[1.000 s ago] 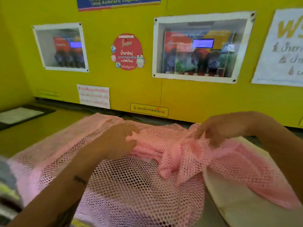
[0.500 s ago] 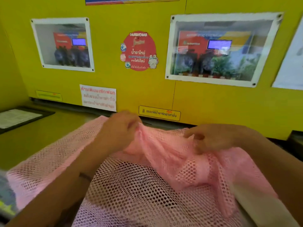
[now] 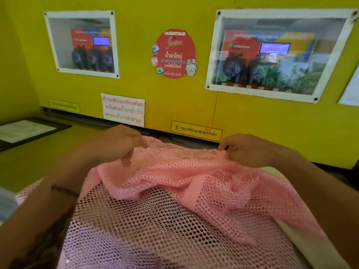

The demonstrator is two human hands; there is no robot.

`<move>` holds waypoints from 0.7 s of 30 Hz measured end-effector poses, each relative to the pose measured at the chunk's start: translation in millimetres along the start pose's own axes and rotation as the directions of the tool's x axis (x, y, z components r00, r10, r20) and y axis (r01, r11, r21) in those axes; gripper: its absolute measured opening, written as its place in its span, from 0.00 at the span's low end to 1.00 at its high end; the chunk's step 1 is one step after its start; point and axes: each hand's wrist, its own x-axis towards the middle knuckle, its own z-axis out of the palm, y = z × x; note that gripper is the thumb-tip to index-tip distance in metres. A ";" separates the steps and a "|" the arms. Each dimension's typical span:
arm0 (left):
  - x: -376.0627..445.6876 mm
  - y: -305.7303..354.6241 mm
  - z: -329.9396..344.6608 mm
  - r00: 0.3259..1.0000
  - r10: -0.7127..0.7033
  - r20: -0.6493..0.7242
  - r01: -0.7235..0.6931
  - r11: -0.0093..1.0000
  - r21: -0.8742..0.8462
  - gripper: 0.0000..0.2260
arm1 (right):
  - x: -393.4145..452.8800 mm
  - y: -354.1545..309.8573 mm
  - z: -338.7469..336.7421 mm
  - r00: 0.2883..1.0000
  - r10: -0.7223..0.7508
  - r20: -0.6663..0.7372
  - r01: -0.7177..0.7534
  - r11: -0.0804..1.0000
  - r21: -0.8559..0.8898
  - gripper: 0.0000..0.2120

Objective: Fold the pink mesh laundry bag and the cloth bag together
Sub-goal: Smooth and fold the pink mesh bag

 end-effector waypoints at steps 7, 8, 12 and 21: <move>33.9 -28.6 41.6 0.994 -0.067 -0.087 0.090 0.951 0.297 0.20 | 6.4 -26.7 -7.6 0.907 0.130 0.401 -0.146 0.989 0.008 0.16; 35.3 -32.9 45.6 0.990 -0.105 -0.091 0.132 0.918 0.374 0.23 | 16.9 -24.5 -9.8 0.943 0.165 0.289 -0.154 0.986 -0.060 0.15; 32.3 -35.4 47.0 0.973 -0.217 -0.085 0.230 0.847 0.478 0.25 | 69.0 -5.0 8.6 0.984 0.169 -0.055 -0.178 0.929 -0.325 0.17; 3.6 -41.8 12.7 0.989 0.007 -0.150 0.043 0.943 0.329 0.07 | 129.0 24.7 38.8 0.995 0.077 -0.064 -0.099 0.872 -0.480 0.06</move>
